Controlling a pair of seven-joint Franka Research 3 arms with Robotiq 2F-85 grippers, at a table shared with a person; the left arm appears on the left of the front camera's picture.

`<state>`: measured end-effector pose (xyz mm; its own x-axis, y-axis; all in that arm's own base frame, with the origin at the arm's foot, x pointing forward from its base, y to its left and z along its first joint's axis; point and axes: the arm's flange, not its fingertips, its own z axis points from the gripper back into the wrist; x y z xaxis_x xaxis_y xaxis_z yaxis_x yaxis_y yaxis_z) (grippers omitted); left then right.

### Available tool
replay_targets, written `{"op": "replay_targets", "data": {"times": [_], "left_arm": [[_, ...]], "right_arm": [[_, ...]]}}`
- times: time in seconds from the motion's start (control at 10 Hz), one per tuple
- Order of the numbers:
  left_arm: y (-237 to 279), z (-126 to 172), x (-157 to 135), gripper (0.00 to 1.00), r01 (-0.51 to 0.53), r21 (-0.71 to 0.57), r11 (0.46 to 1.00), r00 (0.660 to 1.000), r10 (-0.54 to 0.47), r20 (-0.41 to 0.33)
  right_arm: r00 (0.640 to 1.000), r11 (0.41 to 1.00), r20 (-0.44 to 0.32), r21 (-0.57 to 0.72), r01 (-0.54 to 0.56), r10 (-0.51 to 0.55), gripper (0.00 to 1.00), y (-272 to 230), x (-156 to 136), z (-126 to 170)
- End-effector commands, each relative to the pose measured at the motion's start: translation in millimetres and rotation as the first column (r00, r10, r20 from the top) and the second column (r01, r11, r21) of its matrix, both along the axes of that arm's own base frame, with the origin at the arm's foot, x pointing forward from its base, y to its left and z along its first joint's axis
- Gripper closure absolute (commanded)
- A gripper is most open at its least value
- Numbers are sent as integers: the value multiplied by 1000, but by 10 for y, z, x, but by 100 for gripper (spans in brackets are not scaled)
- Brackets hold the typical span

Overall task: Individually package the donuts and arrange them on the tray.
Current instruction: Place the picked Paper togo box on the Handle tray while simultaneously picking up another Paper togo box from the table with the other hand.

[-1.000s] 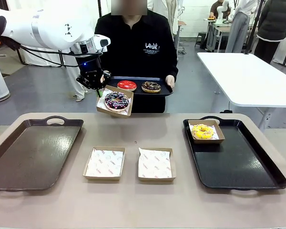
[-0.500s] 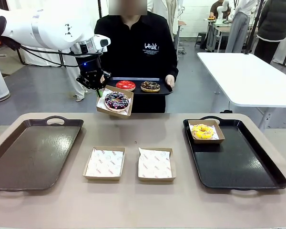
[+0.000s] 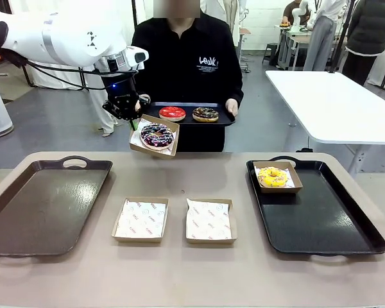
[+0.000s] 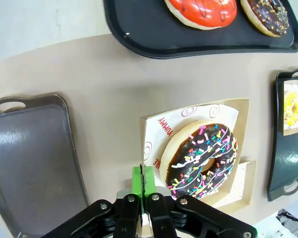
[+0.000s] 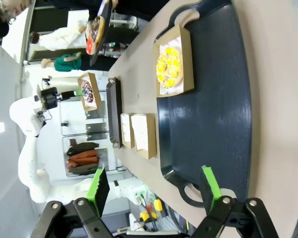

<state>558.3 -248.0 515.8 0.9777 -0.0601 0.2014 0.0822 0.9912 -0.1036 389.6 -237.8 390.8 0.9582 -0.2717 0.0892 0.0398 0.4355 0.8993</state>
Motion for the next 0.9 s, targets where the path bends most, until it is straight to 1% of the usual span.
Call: {"op": "replay_targets", "data": {"times": [0.0,0.2,0.3,0.4,0.5,0.7,0.8], "left_arm": [[333,201,-182,99,47,14,999,999,-47,10],[761,258,-277,99,38,12,999,999,-38,-16],[962,221,-301,99,46,13,999,998,-45,-37],[1193,184,-303,99,39,16,999,998,-38,-52],[1395,142,-347,99,28,16,999,998,-27,-56],[1785,65,-400,99,-11,7,1000,998,11,-56],[1972,-2,-414,99,-38,-14,999,997,37,-63]], "right_arm": [[999,993,43,-115,5,0,5,310,-42,403],[996,967,38,-246,-69,81,5,770,-22,868],[994,946,47,-317,-75,94,5,1054,25,1100],[992,913,30,-395,-98,119,5,1432,91,1271],[991,871,21,-479,-108,135,5,1807,119,1305],[988,786,12,-607,-117,156,5,2576,142,1215],[986,749,-31,-646,-147,166,5,2974,117,1084]]}}
